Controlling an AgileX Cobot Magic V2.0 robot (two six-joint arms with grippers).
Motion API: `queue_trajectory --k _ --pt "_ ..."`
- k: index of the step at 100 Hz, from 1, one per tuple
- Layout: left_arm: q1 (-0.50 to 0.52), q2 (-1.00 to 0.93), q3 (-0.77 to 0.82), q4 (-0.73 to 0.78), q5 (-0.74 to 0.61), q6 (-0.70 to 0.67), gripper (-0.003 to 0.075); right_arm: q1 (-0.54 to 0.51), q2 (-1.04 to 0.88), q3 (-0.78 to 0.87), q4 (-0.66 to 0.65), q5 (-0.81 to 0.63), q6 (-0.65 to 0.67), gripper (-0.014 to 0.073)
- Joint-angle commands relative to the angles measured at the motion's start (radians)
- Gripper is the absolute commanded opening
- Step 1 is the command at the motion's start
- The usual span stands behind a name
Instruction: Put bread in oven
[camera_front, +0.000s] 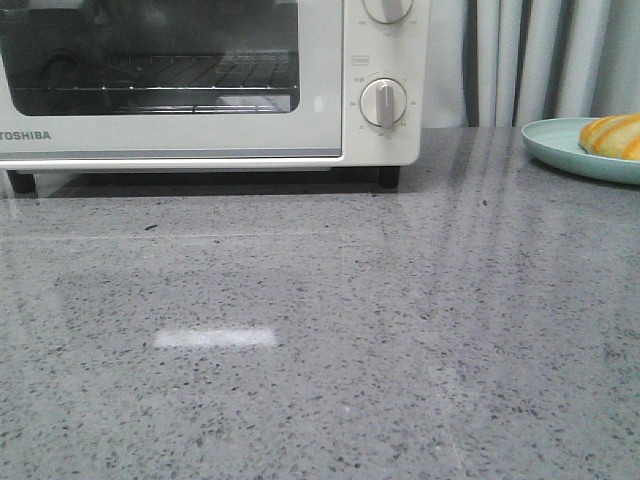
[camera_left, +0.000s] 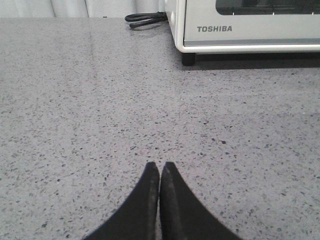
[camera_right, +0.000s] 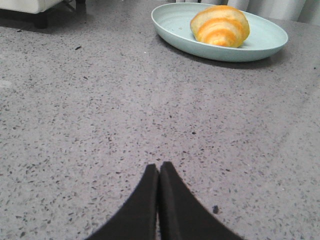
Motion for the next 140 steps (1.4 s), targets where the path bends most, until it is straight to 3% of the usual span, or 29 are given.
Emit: queue_trajectory --k 1,11,33,45,84,98,109,116,132,140 --pt "-0.001 -0.031 0.022 0.01 -0.099 -0.005 -0.0021 -0.001 -0.021 0.013 -0.044 -0.103 -0.005 -0.0048" --pt "-0.001 -0.031 0.022 -0.121 -0.183 -0.012 -0.0021 -0.001 -0.021 0.013 -0.045 -0.253 -0.005 -0.0048" --pt "-0.001 -0.031 0.02 -0.909 -0.327 -0.012 -0.0021 -0.001 -0.021 0.013 0.165 -0.561 -0.005 -0.0049" --pt "-0.001 -0.031 0.02 -1.101 -0.337 -0.012 -0.0021 -0.001 -0.021 0.013 0.21 -0.59 -0.005 -0.0048" --pt "-0.001 -0.031 0.004 -1.207 -0.321 0.005 -0.0021 -0.001 -0.011 0.001 0.325 -0.556 -0.005 -0.0048" --pt "-0.001 -0.016 -0.099 -1.094 -0.176 0.156 -0.0022 -0.001 -0.011 -0.077 0.409 -0.465 -0.005 -0.0048" --pt "-0.001 0.059 -0.253 -0.96 0.042 0.333 -0.0022 -0.001 0.057 -0.204 0.402 -0.213 -0.005 -0.0048" --pt "-0.001 0.148 -0.352 -0.901 0.112 0.443 -0.0022 -0.001 0.139 -0.264 0.386 -0.109 -0.005 -0.0048" --pt "-0.004 0.399 -0.552 -0.891 0.101 0.643 -0.0021 -0.001 0.33 -0.365 0.351 -0.135 -0.007 -0.0048" --pt "-0.055 0.499 -0.629 -0.902 0.043 0.697 -0.0021 -0.001 0.402 -0.404 0.351 -0.158 -0.007 -0.0048"
